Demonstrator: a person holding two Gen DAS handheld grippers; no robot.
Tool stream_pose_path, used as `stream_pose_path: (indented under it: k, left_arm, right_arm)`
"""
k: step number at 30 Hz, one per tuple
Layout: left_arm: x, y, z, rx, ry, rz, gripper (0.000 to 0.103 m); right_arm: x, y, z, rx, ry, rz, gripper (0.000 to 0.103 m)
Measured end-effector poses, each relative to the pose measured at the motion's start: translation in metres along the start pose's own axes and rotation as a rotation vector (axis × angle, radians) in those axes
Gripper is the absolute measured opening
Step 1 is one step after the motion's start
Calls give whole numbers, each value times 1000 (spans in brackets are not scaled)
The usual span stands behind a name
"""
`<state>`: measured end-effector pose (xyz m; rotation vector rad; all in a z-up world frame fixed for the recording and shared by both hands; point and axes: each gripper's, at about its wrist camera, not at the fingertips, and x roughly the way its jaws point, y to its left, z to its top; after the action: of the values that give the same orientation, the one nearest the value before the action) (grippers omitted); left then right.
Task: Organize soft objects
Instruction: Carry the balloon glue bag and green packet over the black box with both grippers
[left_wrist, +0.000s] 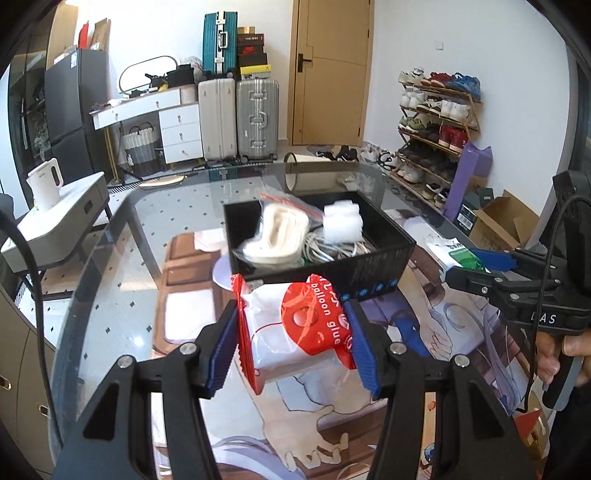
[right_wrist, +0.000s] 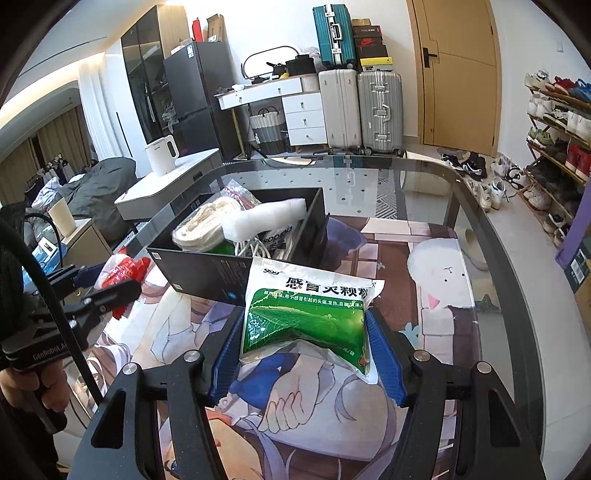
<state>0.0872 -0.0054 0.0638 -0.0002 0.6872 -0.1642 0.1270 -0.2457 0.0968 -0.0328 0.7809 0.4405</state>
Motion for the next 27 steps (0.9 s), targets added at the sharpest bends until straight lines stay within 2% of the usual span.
stream_pose_path:
  k: [11,27]
  left_arm:
    - [-10,16,18,-15,-50,1,55]
    - [-9,31,35,-17,-82,-6,55]
  right_arm:
    - [-15,11,3,-45,-19,-6,65]
    - [-15,39,40,-140,-45,-2,65]
